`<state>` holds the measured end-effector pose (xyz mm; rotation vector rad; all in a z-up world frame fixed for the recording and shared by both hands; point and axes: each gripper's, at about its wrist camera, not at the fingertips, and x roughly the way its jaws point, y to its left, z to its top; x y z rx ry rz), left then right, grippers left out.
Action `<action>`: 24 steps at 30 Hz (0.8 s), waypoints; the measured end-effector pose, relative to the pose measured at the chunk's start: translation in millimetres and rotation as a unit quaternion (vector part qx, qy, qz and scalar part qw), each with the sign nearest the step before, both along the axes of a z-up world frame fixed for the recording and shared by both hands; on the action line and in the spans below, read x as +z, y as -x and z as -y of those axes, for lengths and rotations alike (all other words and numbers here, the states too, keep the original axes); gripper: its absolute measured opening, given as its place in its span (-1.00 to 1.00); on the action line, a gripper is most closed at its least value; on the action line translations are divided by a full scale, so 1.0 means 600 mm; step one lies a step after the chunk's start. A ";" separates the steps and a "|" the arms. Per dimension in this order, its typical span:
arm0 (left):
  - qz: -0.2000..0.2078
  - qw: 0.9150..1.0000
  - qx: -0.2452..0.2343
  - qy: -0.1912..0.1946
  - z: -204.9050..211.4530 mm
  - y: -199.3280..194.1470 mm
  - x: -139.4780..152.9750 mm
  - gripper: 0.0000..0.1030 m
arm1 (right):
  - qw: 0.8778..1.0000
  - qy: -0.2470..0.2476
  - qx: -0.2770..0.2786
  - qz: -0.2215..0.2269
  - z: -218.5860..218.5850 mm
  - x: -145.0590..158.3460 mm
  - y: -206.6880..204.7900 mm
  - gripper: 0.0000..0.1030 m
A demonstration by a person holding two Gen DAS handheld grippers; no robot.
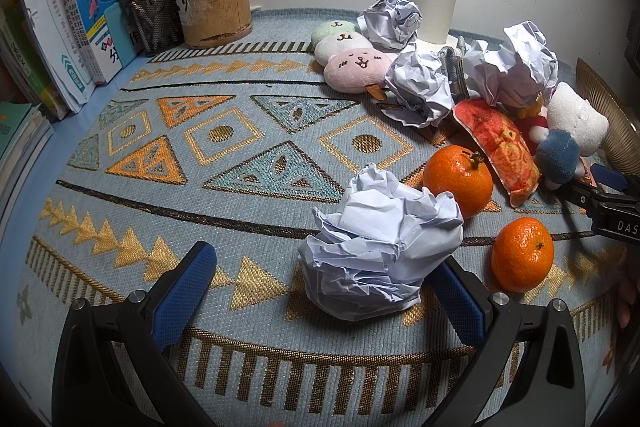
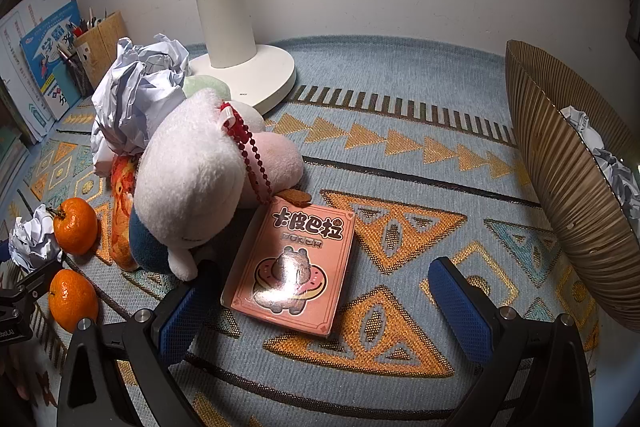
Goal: Organize objects
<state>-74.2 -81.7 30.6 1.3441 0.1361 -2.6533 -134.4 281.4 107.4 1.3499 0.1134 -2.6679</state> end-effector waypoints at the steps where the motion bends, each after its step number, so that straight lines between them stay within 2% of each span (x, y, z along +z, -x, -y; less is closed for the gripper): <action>1: 0.000 1.000 0.000 0.000 0.000 0.000 0.000 1.00 | 1.000 0.000 0.000 0.000 0.000 0.000 0.001 1.00; 14: 0.000 1.000 0.000 0.000 0.000 0.000 0.000 1.00 | 1.000 0.003 0.001 0.000 -0.001 0.000 -0.002 1.00; 15: 0.000 1.000 0.000 -0.001 0.000 0.000 0.000 1.00 | 1.000 0.003 -0.003 -0.006 -0.002 0.003 -0.006 0.80; 16: -0.001 1.000 0.000 0.001 0.000 -0.001 0.000 0.96 | 1.000 0.005 -0.006 -0.015 -0.005 0.008 -0.010 0.25; 17: -0.009 1.000 -0.002 -0.001 -0.001 -0.003 0.004 0.57 | 1.000 0.011 -0.006 -0.025 -0.007 0.014 -0.016 -0.17; 18: -0.026 1.000 -0.002 0.001 0.000 -0.009 0.011 0.17 | 0.999 0.019 -0.010 -0.028 -0.013 0.016 -0.018 -0.23; 19: -0.027 1.000 0.005 0.001 0.002 -0.012 0.012 -0.01 | 0.999 0.035 -0.010 -0.028 -0.021 0.017 -0.019 -0.23; 24: -0.066 0.996 0.025 -0.050 0.037 -0.037 0.022 -0.02 | 0.991 0.127 0.003 -0.036 -0.051 0.019 -0.019 -0.23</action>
